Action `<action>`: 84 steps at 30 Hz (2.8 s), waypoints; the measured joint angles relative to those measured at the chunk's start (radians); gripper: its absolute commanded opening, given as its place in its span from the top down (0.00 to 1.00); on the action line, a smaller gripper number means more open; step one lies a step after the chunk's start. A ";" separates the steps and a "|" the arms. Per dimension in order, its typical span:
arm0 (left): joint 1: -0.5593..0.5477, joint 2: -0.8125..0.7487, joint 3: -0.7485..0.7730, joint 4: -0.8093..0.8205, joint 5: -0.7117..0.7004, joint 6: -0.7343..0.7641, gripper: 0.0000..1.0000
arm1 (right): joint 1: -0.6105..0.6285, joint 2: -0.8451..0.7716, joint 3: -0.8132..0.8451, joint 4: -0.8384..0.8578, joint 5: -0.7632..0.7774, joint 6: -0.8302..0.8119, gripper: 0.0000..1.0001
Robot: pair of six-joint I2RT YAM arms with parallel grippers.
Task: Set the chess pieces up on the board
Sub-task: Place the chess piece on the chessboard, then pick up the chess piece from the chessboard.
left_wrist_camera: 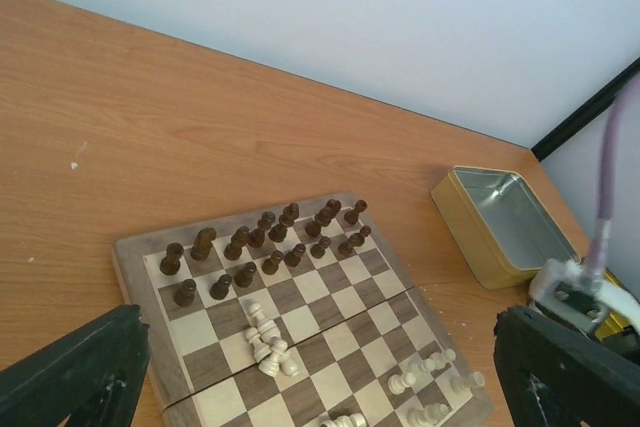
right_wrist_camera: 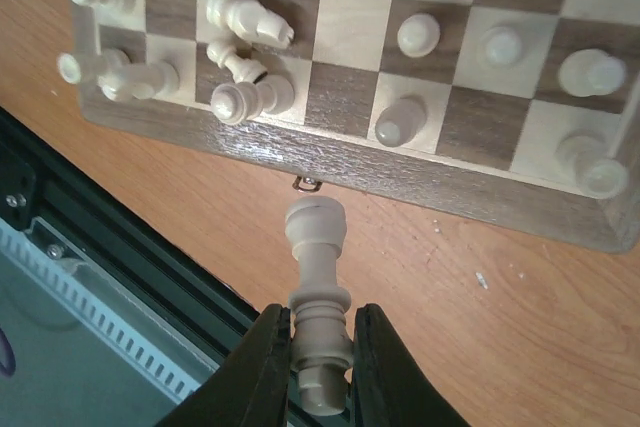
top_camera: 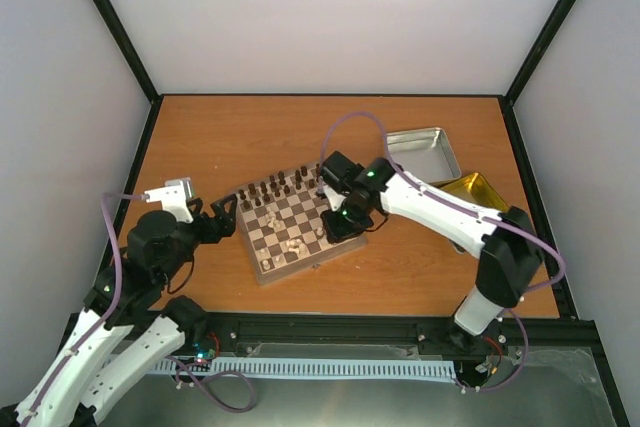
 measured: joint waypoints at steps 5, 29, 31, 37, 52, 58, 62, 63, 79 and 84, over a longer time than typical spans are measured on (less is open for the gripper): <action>0.000 -0.012 -0.007 -0.003 -0.052 0.016 0.05 | 0.032 0.164 0.112 -0.095 0.001 -0.011 0.87; 0.000 -0.083 -0.017 -0.018 -0.137 0.015 0.05 | 0.061 0.447 0.343 -0.233 0.055 -0.014 0.78; 0.000 -0.089 -0.017 -0.018 -0.139 0.015 0.05 | 0.061 0.448 0.343 -0.232 0.057 -0.014 0.78; 0.000 -0.105 -0.018 -0.019 -0.146 0.014 0.05 | 0.061 0.449 0.346 -0.221 0.057 -0.014 0.82; 0.000 -0.105 -0.019 -0.022 -0.153 0.014 0.05 | 0.061 0.451 0.362 -0.177 0.060 -0.007 0.81; 0.000 -0.105 -0.019 -0.022 -0.153 0.014 0.05 | 0.061 0.457 0.364 -0.169 0.060 -0.006 0.77; 0.000 -0.106 -0.019 -0.022 -0.153 0.014 0.05 | 0.061 0.466 0.369 -0.164 0.060 -0.003 0.69; 0.000 -0.105 -0.019 -0.022 -0.153 0.014 0.05 | 0.061 0.466 0.369 -0.164 0.060 -0.003 0.69; 0.000 -0.103 -0.019 -0.023 -0.153 0.011 0.05 | 0.066 0.448 0.434 -0.031 0.166 0.019 0.56; 0.000 -0.103 -0.019 -0.023 -0.163 0.004 0.05 | 0.092 0.460 0.439 0.078 0.195 0.021 0.55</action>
